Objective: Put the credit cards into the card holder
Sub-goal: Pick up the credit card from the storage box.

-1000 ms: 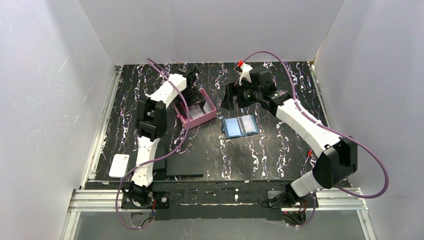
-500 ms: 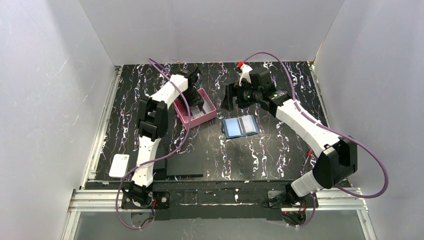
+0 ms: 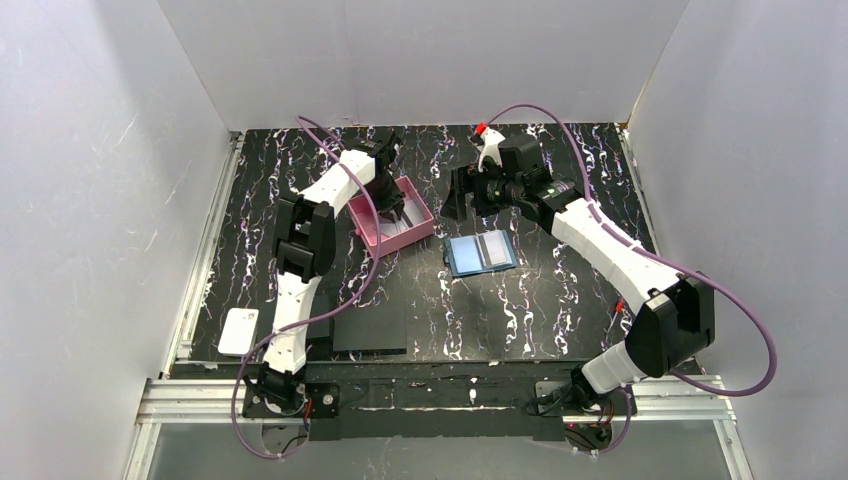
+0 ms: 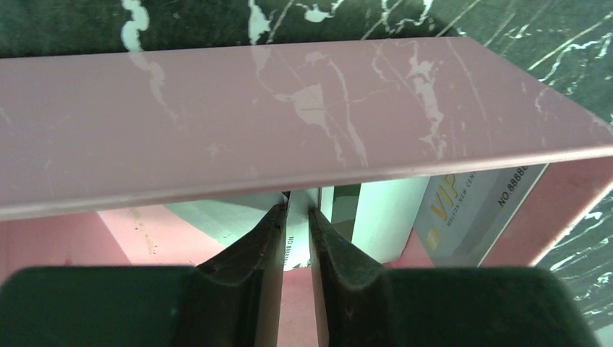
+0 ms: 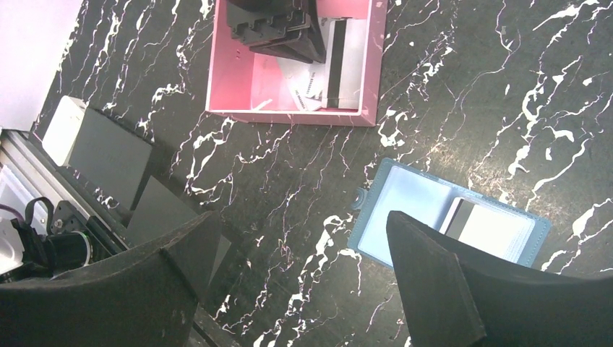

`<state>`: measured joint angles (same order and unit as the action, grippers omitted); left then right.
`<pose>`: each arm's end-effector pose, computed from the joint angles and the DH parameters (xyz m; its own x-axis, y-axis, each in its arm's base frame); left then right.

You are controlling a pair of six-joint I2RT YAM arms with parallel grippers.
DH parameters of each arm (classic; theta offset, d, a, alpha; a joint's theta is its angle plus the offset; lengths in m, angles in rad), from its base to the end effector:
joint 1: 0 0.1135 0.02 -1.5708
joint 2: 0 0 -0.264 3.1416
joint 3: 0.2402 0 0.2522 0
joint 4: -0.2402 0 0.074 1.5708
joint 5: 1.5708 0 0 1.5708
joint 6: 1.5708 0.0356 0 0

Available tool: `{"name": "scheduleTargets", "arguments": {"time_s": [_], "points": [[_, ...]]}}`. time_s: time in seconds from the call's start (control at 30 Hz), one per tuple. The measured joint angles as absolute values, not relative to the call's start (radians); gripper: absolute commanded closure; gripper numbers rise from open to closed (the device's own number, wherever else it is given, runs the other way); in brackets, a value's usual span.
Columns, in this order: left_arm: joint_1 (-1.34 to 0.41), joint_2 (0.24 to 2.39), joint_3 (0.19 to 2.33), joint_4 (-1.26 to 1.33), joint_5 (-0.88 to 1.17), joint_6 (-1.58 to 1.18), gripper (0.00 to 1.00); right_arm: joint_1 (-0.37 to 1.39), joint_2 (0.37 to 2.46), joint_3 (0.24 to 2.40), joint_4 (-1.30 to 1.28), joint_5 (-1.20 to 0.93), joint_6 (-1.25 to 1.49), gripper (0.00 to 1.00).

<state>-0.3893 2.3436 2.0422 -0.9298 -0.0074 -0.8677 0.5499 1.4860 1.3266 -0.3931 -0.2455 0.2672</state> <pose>0.4558 -0.1867 0.1837 -0.8518 -0.4751 -0.2207 -0.4215 0.8718 -0.2496 0.2866 0.1858 0.3399 -0.6120 -0.0747 -0.7873 -0.5409 0.7658 0.3478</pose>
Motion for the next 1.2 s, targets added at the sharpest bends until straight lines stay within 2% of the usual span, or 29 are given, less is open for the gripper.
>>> {"name": "scheduleTargets", "arguments": {"time_s": [0.37, 1.2], "points": [[-0.389, 2.343, 2.041, -0.833, 0.096, -0.867, 0.73, 0.55, 1.486, 1.326, -0.393, -0.246, 0.267, 0.07], [-0.382, 2.337, 2.03, -0.752, 0.223, -0.899, 0.71, 0.55, 1.486, 1.326, -0.394, -0.245, 0.263, 0.06]]}}
